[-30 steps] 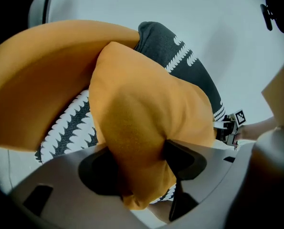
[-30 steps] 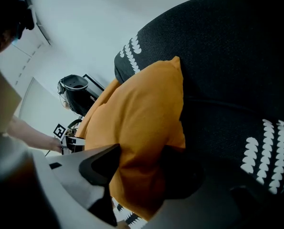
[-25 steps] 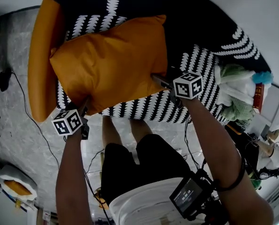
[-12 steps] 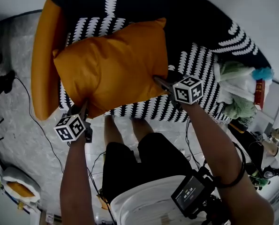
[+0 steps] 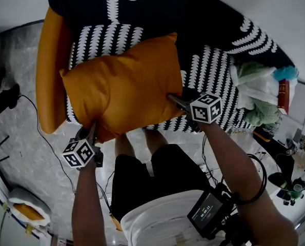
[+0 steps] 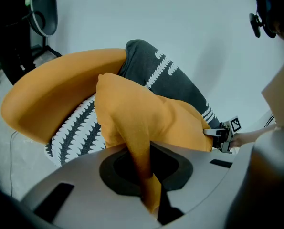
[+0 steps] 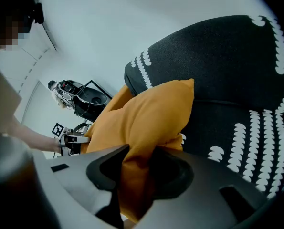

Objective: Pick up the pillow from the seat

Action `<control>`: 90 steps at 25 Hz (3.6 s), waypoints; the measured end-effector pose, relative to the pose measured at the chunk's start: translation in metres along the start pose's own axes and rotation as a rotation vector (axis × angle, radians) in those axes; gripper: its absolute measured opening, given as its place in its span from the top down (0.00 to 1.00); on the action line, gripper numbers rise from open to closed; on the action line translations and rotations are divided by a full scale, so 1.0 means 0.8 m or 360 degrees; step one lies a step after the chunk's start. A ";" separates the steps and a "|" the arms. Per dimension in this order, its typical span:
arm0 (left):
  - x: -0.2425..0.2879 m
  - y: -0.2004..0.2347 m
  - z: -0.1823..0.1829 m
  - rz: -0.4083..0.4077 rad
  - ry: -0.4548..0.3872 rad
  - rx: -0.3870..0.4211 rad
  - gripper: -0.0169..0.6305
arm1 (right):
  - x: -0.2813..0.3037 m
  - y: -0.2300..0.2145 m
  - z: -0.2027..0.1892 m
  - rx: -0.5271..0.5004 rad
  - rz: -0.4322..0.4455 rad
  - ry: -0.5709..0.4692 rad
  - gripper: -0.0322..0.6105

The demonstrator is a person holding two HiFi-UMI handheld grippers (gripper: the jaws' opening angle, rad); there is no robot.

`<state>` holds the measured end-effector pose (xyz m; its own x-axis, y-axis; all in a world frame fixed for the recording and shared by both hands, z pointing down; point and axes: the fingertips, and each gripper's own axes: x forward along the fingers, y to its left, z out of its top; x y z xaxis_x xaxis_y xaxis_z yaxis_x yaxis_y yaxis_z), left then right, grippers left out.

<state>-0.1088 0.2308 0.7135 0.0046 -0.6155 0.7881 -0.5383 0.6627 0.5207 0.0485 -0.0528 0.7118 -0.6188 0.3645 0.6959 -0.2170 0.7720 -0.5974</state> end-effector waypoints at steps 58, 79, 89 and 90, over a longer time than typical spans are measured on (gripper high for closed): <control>-0.174 -0.311 0.104 -0.0321 -0.0110 0.0733 0.91 | -0.369 0.120 -0.012 0.0141 -0.0284 -0.0788 0.72; -0.262 -0.406 0.189 -0.0685 -0.0318 0.1123 0.91 | -0.488 0.228 0.011 0.0002 -0.0667 -0.1314 0.69; -0.277 -0.402 0.194 -0.0755 -0.0320 0.1172 0.91 | -0.494 0.260 0.002 -0.0018 -0.0765 -0.1368 0.68; -0.281 -0.399 0.193 -0.0758 -0.0315 0.1172 0.91 | -0.494 0.266 0.000 -0.0017 -0.0773 -0.1367 0.69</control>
<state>-0.0683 0.0916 0.3190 0.2567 -0.8624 0.4363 -0.9207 -0.0809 0.3818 0.2470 -0.0323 0.3101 -0.8031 -0.4921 0.3361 -0.5884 0.7439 -0.3168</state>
